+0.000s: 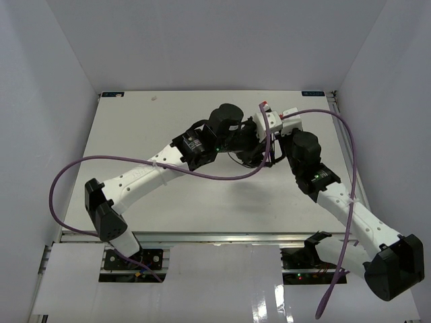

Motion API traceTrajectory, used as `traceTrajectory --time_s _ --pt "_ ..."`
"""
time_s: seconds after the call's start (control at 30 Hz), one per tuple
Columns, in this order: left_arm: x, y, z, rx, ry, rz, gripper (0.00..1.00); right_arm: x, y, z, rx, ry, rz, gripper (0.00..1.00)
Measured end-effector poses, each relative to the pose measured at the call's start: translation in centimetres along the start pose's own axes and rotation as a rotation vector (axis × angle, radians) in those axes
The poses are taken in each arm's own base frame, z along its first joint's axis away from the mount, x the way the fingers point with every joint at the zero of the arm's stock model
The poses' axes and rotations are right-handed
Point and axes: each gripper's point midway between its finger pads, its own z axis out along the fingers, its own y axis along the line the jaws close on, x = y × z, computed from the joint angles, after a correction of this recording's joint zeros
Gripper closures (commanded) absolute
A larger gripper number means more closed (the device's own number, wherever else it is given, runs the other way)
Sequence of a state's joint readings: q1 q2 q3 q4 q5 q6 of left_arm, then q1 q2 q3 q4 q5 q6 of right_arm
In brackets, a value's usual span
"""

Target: Wrap the headphones

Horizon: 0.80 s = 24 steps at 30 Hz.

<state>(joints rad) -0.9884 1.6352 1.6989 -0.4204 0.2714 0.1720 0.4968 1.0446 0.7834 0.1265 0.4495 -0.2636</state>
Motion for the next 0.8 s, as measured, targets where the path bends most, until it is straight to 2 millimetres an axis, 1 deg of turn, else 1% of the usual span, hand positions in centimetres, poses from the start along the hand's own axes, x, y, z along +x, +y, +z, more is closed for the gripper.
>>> traceTrajectory --time_s 0.13,0.2,0.33,0.4,0.47,0.6,0.7,0.8 --pt "1.0 1.0 -0.2 -0.017 0.017 0.009 0.96 -0.5 0.2 -1.0 -0.044 -0.031 -0.027 0.92" --pt "1.8 1.7 -0.5 -0.031 0.032 0.009 0.96 -0.9 0.6 -1.3 -0.078 -0.047 -0.045 0.92" --pt "3.2 3.3 -1.7 -0.069 0.056 0.0 0.96 -0.5 1.8 -1.7 -0.16 -0.041 -0.083 0.92" --pt "3.5 4.4 -2.5 -0.096 0.056 -0.003 0.96 -0.2 2.7 -1.9 -0.214 -0.035 -0.101 0.92" --pt "3.5 5.0 -3.5 -0.113 0.054 -0.004 0.96 -0.2 3.6 -2.1 -0.266 -0.036 -0.115 0.92" --pt "3.1 5.6 -5.0 -0.131 0.042 -0.003 0.96 -1.2 5.1 -2.7 -0.369 -0.069 -0.126 0.92" --pt "2.9 6.1 -5.5 -0.134 0.035 -0.003 0.96 -2.0 5.9 -3.1 -0.426 -0.1 -0.132 0.92" --pt "3.3 6.7 -5.8 -0.139 0.044 -0.01 0.97 -2.3 6.8 -3.5 -0.481 -0.118 -0.144 0.92"
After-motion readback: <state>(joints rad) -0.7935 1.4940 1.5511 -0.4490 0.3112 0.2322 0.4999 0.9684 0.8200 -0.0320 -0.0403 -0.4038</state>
